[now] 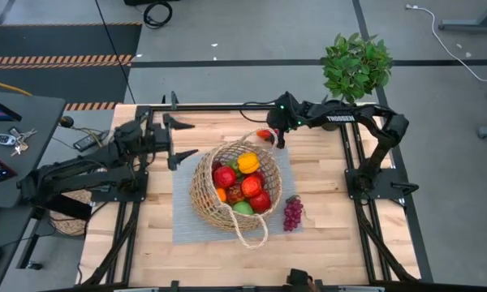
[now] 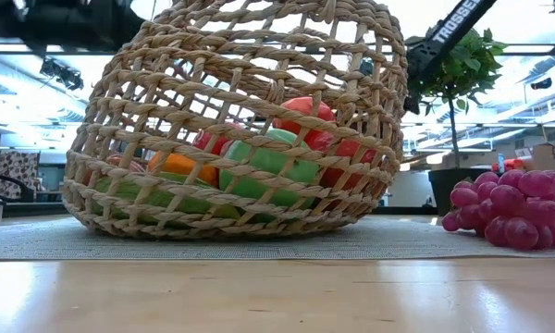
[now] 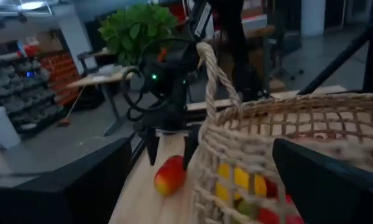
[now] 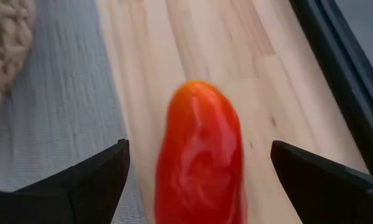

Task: Build produce basket
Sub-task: Put the red mango into the mesh basket

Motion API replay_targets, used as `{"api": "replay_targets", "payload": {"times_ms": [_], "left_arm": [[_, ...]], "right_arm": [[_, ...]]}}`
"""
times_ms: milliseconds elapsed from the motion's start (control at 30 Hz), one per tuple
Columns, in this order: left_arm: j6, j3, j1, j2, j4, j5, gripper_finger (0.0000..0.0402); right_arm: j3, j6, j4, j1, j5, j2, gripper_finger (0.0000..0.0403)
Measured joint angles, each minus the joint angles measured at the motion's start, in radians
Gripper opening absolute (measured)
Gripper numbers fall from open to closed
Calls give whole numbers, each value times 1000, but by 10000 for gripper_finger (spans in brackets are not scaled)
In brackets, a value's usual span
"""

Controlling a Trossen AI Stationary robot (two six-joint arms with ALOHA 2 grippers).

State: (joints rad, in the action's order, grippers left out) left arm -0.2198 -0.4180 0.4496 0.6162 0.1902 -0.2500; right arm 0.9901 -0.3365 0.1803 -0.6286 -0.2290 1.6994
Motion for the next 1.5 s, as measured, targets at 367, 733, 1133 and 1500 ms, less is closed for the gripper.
{"api": "replay_targets", "payload": {"times_ms": [367, 733, 1133, 1500], "left_arm": [[118, 308, 2, -116, 339, 91, 398], [130, 312, 2, -113, 329, 96, 398], [130, 312, 2, -113, 329, 96, 398], [129, 312, 2, -113, 329, 96, 398]], "right_arm": [[-67, 12, -47, -4, 34, 0, 368], [-86, 22, -55, -11, 30, 0, 275], [-85, 103, 3, -9, 100, -77, 223], [-85, 205, 104, 53, 135, -421, 227]]}}
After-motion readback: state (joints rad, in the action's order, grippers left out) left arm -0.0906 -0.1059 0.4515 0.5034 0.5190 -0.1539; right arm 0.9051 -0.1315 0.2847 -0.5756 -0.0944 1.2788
